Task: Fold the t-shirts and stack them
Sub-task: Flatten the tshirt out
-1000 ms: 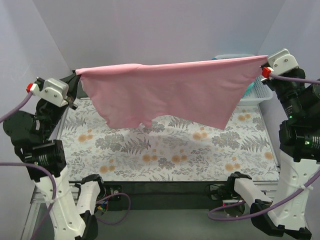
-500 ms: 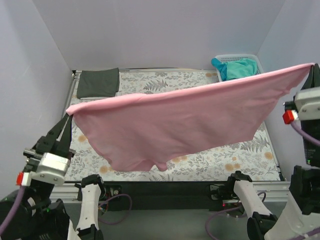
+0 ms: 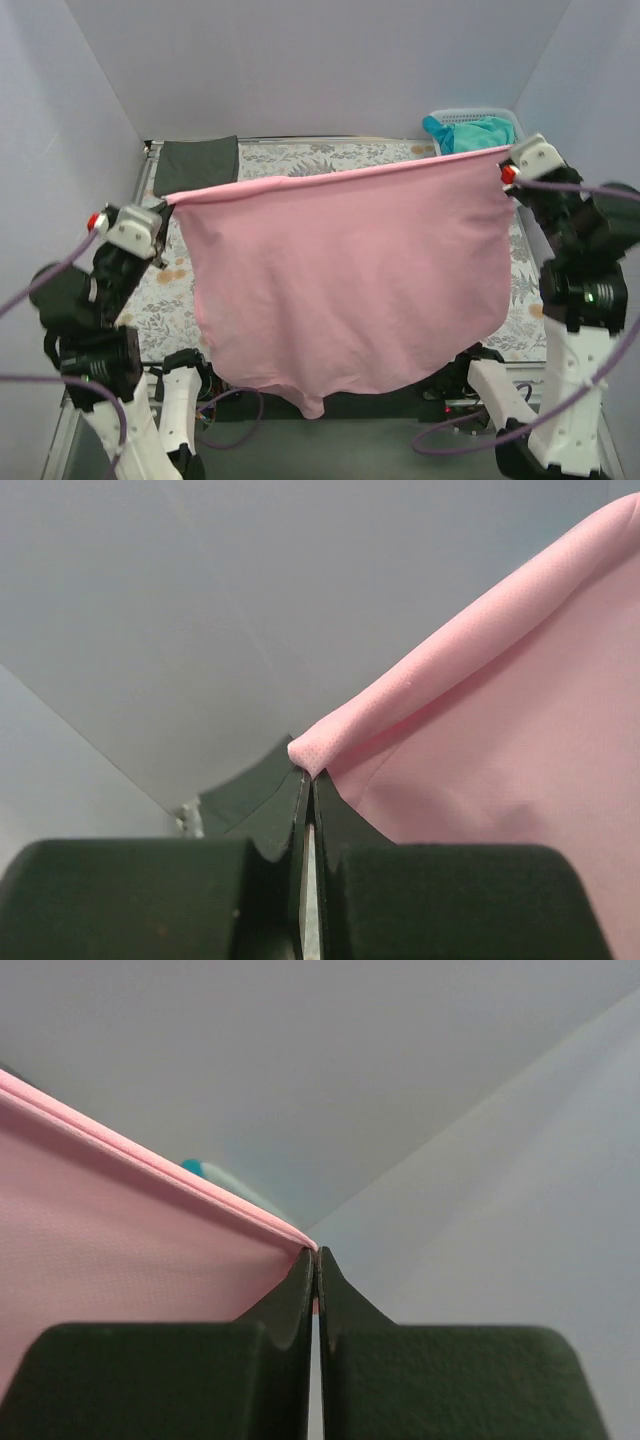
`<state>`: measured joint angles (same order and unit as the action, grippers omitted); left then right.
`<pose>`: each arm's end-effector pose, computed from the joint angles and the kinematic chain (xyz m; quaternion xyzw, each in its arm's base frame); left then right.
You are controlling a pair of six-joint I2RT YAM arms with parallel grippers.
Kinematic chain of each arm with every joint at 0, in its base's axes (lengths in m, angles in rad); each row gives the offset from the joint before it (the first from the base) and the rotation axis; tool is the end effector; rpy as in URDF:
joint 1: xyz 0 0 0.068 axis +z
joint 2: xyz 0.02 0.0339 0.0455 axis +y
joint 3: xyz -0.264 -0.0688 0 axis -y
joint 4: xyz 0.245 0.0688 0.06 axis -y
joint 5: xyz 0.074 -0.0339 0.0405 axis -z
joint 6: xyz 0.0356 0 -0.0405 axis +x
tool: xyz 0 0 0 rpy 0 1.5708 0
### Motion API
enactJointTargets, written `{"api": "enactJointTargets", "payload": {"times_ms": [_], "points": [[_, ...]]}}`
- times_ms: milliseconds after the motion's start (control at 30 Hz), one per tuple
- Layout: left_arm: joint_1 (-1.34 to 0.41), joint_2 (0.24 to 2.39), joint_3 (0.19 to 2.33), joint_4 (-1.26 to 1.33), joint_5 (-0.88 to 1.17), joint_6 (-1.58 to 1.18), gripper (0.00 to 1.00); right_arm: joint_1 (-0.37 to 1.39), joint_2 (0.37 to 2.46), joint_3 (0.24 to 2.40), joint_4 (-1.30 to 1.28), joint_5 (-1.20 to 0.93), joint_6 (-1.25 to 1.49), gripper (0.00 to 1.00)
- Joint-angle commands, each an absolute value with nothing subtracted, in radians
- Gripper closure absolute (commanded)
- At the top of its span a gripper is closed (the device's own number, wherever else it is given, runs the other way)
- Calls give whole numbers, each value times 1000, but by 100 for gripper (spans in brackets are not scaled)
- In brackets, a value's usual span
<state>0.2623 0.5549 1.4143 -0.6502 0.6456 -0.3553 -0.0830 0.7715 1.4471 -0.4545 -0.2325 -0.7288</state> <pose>0.0155 -0.0180 0.4986 0.0534 0.6436 -0.2337 0.7269 0.0908 0.0007 0.5214 -0.2828 0.5598 -0.2396 0.7411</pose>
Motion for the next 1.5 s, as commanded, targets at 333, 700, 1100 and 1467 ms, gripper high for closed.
{"api": "enactJointTargets", "payload": {"times_ms": [333, 700, 1100, 1467], "points": [[189, 1138, 1118, -350, 501, -399, 100, -2, 1331, 1089, -161, -288, -696, 99], [37, 1796, 1400, -57, 380, -423, 100, 63, 1856, 1373, -9, -108, -675, 99], [40, 1916, 1619, -405, 331, -482, 40, 66, 1777, 1448, -383, -151, -638, 2], [23, 1442, 1057, -646, 436, -287, 50, 164, 1532, 1086, -795, -304, -732, 18]]}}
